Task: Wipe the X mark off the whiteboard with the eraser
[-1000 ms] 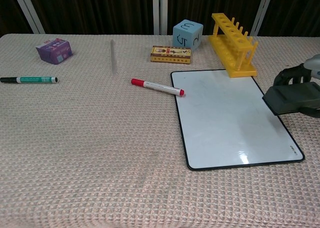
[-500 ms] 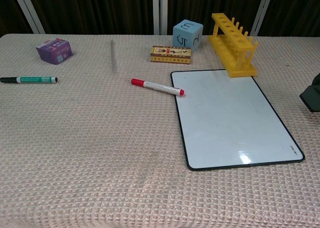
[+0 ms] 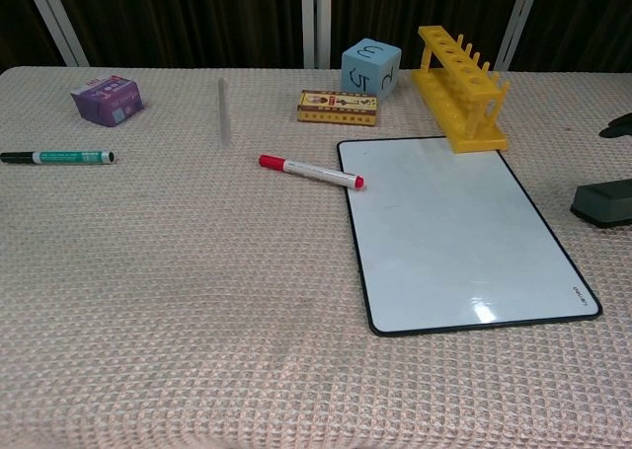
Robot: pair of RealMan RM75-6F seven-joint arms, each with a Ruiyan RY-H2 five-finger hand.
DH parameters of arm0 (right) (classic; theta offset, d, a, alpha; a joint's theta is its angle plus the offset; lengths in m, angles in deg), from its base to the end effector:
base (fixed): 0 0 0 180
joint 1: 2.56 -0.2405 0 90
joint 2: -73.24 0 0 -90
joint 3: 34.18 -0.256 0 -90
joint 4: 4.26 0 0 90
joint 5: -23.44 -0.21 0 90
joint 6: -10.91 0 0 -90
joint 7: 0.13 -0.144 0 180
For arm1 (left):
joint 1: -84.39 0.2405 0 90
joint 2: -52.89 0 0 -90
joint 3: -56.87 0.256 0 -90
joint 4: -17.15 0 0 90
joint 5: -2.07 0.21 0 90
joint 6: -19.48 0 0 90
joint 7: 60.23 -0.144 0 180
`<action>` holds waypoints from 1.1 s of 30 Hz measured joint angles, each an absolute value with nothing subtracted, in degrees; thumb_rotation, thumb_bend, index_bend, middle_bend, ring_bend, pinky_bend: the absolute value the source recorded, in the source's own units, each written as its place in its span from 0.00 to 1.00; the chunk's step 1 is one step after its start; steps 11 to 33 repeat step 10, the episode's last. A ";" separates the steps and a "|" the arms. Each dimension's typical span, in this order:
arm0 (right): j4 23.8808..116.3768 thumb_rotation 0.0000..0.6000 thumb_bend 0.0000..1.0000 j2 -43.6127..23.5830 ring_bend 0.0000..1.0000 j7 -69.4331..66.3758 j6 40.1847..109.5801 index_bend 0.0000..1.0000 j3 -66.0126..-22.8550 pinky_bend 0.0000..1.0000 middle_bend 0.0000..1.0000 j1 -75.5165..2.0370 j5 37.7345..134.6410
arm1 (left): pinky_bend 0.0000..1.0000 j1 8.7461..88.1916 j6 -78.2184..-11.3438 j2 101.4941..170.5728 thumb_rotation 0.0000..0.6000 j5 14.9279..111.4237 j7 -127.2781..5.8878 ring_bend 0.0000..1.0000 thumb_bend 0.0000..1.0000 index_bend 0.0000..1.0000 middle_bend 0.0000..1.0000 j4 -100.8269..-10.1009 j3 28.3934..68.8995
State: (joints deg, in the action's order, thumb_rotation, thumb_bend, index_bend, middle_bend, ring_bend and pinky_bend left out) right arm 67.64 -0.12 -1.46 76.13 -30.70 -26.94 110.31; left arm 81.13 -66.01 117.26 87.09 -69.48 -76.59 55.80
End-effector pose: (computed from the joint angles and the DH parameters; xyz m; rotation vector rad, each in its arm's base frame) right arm -0.3236 -0.2727 0.0886 1.8400 -0.8100 0.6754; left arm -0.3148 0.1653 0.1530 -1.4158 -0.8440 -0.7612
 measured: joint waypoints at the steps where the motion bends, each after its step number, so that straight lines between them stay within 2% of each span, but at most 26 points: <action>1: 67.87 1.00 0.10 0.11 0.00 -1.76 77.27 0.00 -30.85 0.00 0.00 -26.52 110.49 | 0.20 81.22 -66.40 117.32 0.74 87.29 -69.44 0.12 0.12 0.16 0.15 -76.56 55.77; 6: 68.98 1.00 0.10 1.76 0.00 -4.25 85.11 0.00 -31.92 0.00 0.00 -23.33 110.87 | 0.20 81.87 -68.58 117.50 0.74 88.46 -69.38 0.11 0.12 0.16 0.15 -76.52 55.65; 10: 69.90 1.00 0.10 4.23 0.00 -5.58 93.05 0.00 -32.97 0.00 0.00 -17.76 109.44 | 0.20 82.22 -68.84 116.85 0.73 88.37 -69.82 0.11 0.12 0.16 0.15 -76.96 55.67; 33: 69.90 1.00 0.10 4.23 0.00 -5.58 93.05 0.00 -32.97 0.00 0.00 -17.76 109.44 | 0.20 82.22 -68.84 116.85 0.73 88.37 -69.82 0.11 0.12 0.16 0.15 -76.96 55.67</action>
